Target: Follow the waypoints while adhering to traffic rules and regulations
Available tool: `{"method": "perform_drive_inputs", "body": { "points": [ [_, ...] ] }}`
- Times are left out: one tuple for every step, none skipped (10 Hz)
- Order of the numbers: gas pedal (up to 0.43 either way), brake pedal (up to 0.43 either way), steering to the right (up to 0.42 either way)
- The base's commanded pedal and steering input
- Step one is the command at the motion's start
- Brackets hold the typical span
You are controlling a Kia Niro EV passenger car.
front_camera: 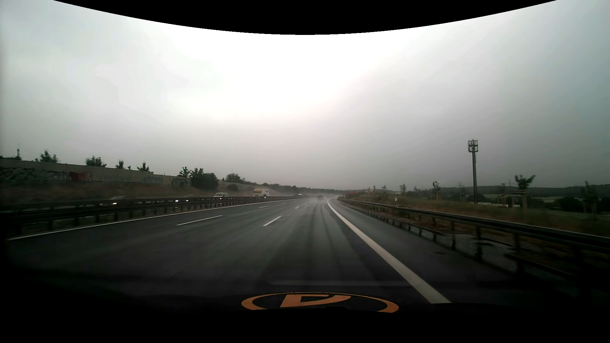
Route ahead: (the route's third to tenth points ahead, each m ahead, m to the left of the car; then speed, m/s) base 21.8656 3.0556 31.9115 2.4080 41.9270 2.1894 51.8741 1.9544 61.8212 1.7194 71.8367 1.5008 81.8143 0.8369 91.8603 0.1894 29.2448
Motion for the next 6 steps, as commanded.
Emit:
{"method": "perform_drive_inputs", "body": {
  "points": [
    [0.197, 0.000, 0.003],
    [0.197, 0.000, 0.003],
    [0.189, 0.000, 0.003],
    [0.189, 0.000, 0.003],
    [0.177, 0.000, 0.004],
    [0.177, 0.000, 0.004]
  ]
}}
